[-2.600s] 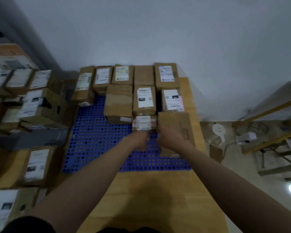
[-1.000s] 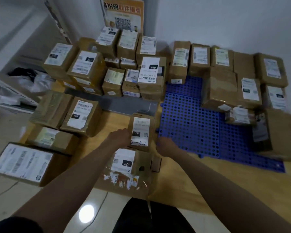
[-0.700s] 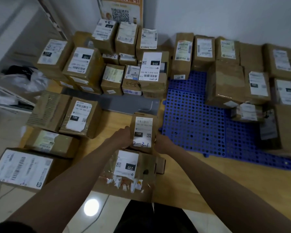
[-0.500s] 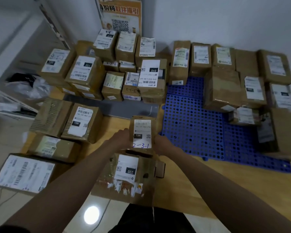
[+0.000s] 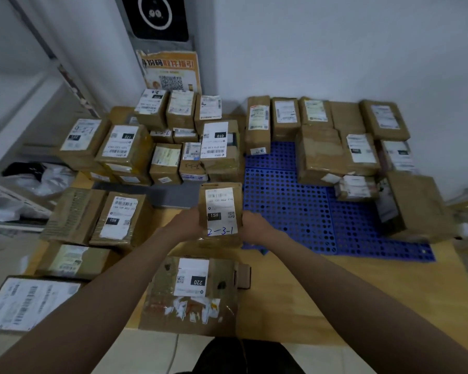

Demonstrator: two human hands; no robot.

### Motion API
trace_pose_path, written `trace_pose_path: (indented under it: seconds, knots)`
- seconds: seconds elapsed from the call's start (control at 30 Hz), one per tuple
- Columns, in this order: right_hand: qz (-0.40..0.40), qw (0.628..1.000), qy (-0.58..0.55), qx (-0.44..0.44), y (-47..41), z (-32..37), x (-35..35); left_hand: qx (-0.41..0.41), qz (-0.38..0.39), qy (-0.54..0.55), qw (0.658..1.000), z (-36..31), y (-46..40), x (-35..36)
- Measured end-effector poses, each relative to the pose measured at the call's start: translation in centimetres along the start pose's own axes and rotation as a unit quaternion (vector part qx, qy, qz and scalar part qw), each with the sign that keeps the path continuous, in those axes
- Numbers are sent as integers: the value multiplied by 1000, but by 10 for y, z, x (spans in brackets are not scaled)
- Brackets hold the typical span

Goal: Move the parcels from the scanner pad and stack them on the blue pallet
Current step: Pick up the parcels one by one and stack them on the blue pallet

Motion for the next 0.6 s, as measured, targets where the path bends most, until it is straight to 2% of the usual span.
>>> trace_pose_path:
  seconds: [0.37, 0.6]
  knots:
    - [-40, 998, -30, 30, 37, -71, -31, 103, 25, 33, 994, -78, 3, 19]
    - [-33, 998, -39, 37, 41, -111, -50, 93, 51, 13, 994, -122, -8, 35]
Point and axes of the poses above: each hand's wrist, its own y-axis away from the middle knuckle, its own x-axis out of the palm, z = x × y, the point moved 4 cm from there along -y, towards the middle knuckle, and after that the axes turned 2 degrees about -x, right-handed, at the moved point
